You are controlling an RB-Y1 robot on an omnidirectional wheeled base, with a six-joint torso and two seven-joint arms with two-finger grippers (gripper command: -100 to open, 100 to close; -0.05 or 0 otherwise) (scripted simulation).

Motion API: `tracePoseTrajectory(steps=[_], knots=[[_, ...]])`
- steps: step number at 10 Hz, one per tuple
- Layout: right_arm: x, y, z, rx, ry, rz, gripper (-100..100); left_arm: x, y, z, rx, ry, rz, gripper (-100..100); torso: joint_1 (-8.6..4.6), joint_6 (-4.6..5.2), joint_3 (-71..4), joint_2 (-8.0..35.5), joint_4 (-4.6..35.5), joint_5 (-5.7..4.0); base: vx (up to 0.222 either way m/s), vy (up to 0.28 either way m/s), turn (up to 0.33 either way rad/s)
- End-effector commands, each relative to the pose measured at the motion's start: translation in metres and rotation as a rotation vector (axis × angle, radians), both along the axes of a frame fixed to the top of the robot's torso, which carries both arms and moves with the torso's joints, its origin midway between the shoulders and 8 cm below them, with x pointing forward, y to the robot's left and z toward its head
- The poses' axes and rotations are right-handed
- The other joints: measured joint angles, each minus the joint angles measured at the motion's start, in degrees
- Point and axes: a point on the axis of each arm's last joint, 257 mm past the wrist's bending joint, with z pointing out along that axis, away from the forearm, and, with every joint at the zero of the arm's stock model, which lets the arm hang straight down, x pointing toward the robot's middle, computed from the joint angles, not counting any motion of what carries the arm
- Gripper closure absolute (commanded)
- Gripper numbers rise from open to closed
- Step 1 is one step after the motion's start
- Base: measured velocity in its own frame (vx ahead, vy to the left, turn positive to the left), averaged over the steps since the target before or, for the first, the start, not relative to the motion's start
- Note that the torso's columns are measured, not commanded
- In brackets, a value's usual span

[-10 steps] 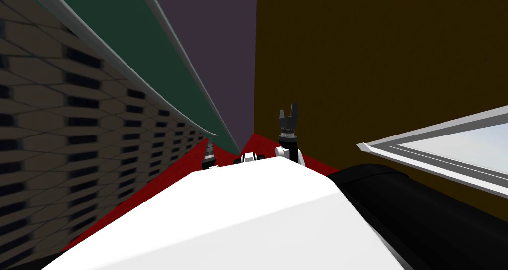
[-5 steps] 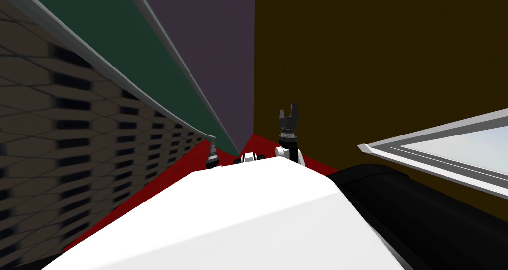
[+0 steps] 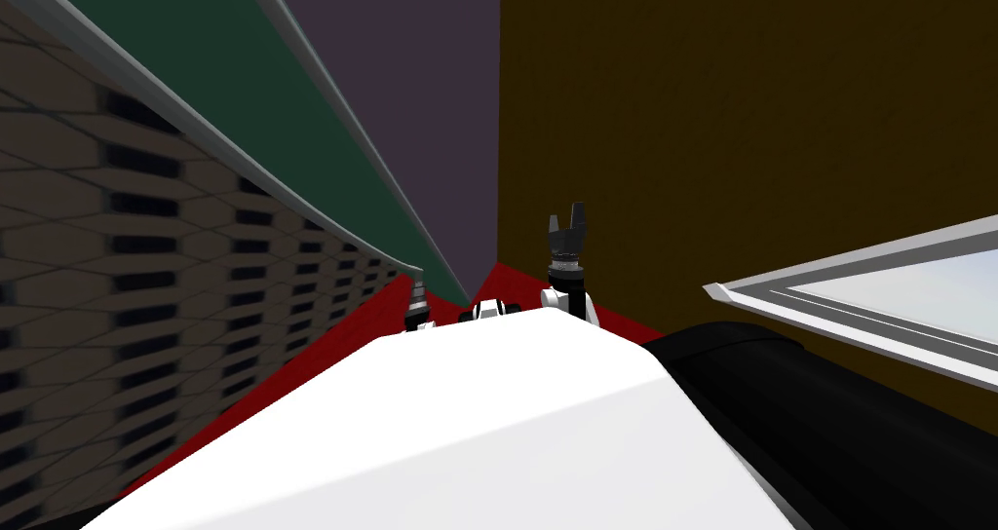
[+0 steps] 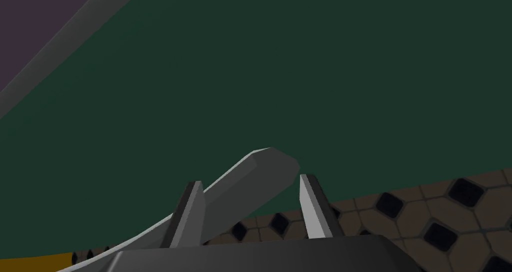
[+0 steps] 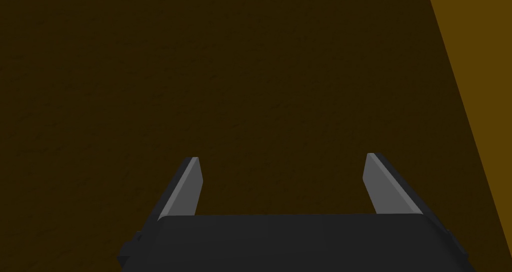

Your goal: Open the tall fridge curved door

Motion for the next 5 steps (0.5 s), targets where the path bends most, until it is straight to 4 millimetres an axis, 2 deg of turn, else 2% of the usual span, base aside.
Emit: tracePoseTrajectory(steps=[1,2,5], knots=[[0.000,0.000,0.000,0.000,0.000,0.000,0,-0.006,-0.004,-0.002,0.001,-0.004,-0.001,100,0.11,0.00,-0.1,-0.1,-0.1,0.05,-0.010,0.004,-0.002],[0.000,0.000,0.000,0.000,0.000,0.000,0,-0.001,0.008,0.002,0.036,0.006,-0.008,-100,0.04,0.01,-0.1,-0.2,0.0,0.02,-0.022,-0.023,0.004],[0.000,0.000,0.000,0.000,0.000,0.000,0,0.008,0.020,0.008,0.068,0.024,-0.015,-100,-0.14,0.01,0.0,0.0,0.0,-0.05,-0.026,-0.038,0.004]])
